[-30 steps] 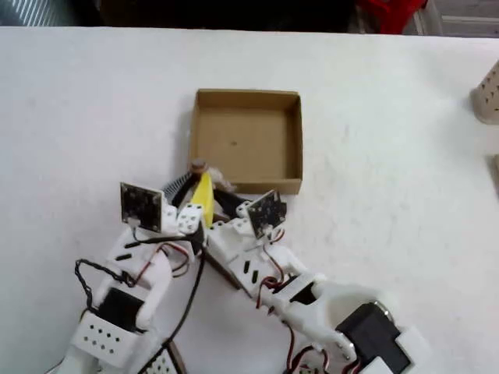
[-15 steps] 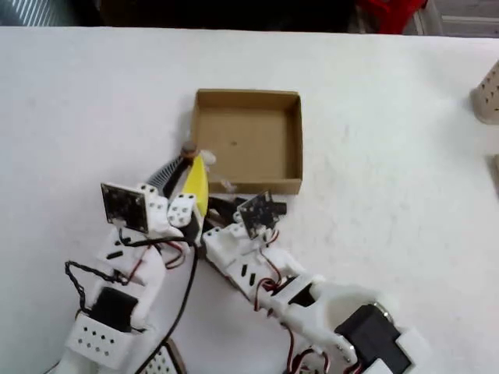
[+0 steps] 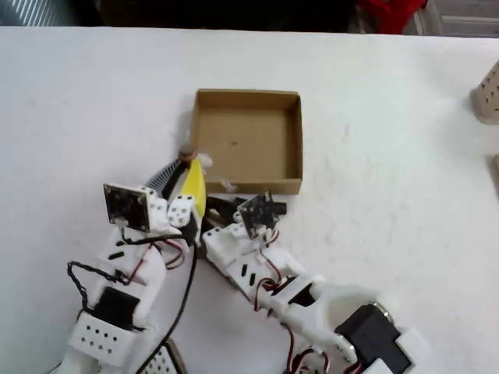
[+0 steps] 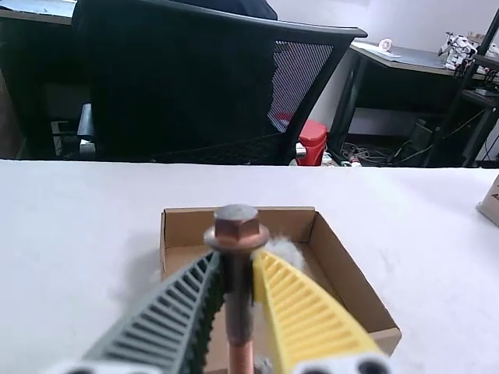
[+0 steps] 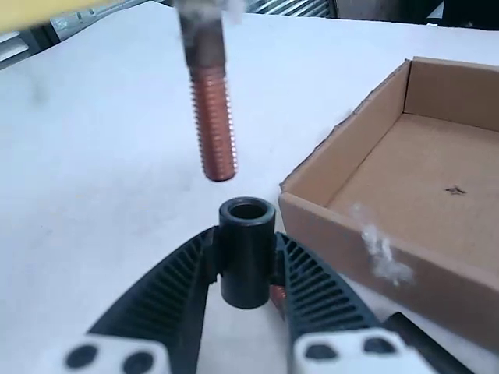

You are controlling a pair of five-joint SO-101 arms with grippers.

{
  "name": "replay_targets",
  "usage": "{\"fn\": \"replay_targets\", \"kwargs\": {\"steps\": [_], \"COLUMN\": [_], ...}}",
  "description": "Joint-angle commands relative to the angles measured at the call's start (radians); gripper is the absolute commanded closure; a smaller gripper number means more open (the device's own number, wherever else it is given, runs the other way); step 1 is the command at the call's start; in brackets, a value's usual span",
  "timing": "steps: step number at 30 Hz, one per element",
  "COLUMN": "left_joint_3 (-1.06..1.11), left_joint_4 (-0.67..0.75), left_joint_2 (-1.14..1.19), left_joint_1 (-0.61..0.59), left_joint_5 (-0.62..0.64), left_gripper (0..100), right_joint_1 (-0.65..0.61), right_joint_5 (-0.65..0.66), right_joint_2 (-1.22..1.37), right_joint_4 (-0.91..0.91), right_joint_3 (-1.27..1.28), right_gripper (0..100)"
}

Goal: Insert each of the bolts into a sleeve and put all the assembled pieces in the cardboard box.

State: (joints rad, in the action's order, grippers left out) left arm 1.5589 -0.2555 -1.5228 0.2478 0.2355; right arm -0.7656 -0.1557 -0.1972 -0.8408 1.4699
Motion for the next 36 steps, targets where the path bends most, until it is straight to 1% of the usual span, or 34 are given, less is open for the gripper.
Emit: {"fn": "replay_targets", "kwargs": {"steps": [1,9,11,16,20,25,36], "left_joint_3": [-0.014,0.005,0.009,0.014,0.028,0.029,0.044], "left_joint_4": [-0.018,-0.034,-0.035,-0.071,-0.057,0.003,0.009], "left_joint_2": [-0.005,-0.005,-0.005,-0.005,-0.005,-0.005,-0.005], "left_joint_1": [0.021,0.024,0.024,0.030,0.036,0.031,0.030], "left_joint_5": [-0.011,-0.011,-0.032,-0.055,-0.058,-0.055,-0.057], "left_gripper": [98,98,98,98,98,98,98], "right_joint_1": [-0.004,-0.002,-0.002,-0.002,-0.002,-0.010,-0.010], "right_joint_5": [0.012,0.012,0.014,0.086,0.087,0.091,0.091], "right_joint_2": [-0.044,-0.044,-0.044,-0.044,-0.044,-0.044,-0.056], "right_joint_4": [0.002,0.005,0.005,0.005,0.005,0.041,0.054], "right_joint_3": [-0.005,-0.003,0.005,0.008,0.008,0.008,0.009], "right_gripper": [98.2,98.2,98.2,98.2,98.2,98.2,97.8]}}
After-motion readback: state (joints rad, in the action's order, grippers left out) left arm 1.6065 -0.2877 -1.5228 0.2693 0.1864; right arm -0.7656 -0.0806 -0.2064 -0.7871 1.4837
